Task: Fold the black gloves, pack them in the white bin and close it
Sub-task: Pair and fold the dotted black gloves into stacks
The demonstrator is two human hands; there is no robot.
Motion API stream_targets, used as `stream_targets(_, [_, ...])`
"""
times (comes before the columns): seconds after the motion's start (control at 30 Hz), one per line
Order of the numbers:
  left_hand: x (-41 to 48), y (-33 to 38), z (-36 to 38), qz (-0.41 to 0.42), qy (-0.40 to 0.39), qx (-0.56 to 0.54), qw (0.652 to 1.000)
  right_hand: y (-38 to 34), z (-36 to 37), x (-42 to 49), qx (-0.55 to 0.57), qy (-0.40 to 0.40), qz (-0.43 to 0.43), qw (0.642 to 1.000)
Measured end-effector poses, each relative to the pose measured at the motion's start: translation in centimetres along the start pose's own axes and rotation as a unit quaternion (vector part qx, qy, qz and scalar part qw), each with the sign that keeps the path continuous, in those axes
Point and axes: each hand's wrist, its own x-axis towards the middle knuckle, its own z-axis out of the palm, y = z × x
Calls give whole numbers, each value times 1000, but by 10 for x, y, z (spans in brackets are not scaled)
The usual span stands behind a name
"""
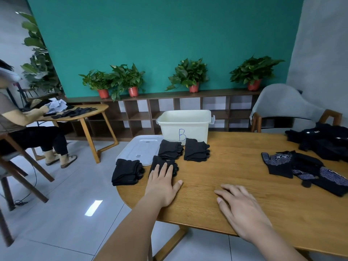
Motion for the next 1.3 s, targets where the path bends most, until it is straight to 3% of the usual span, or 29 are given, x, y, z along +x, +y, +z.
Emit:
stream_targets(0.27, [-6, 5, -11, 6, 56, -39, 998, -3, -5, 0, 22, -7, -2, 1000])
stream_targets(0.43, [-9, 43, -12, 45, 73, -66, 994, 3, -5, 2, 131, 71, 28, 989])
stream_targets(0.63, [-20, 125, 1, 98, 35, -127, 987, 17, -13, -1, 320, 240, 152, 904])
stream_targets(0.73, [-28, 167, 10, 121, 18, -149, 981, 20, -20, -6, 406, 288, 214, 841])
stream_targets(0.8, [-34, 186, 19, 134, 8, -157, 978, 25, -22, -7, 418, 297, 224, 829])
stream_targets(0.93, [-45, 199, 36, 149, 13, -99, 984, 54, -24, -10, 347, 279, 218, 869])
stream_targets(1.03, [-47, 200, 38, 156, 18, -83, 984, 88, -29, -12, 191, 258, 196, 927])
stream_targets(1.17, [-50, 201, 38, 162, 25, -78, 983, 131, -46, -19, -77, 127, 173, 974])
stream_targets(1.3, [-50, 203, 37, 163, 31, -75, 983, 144, -49, -13, -84, 9, 178, 980])
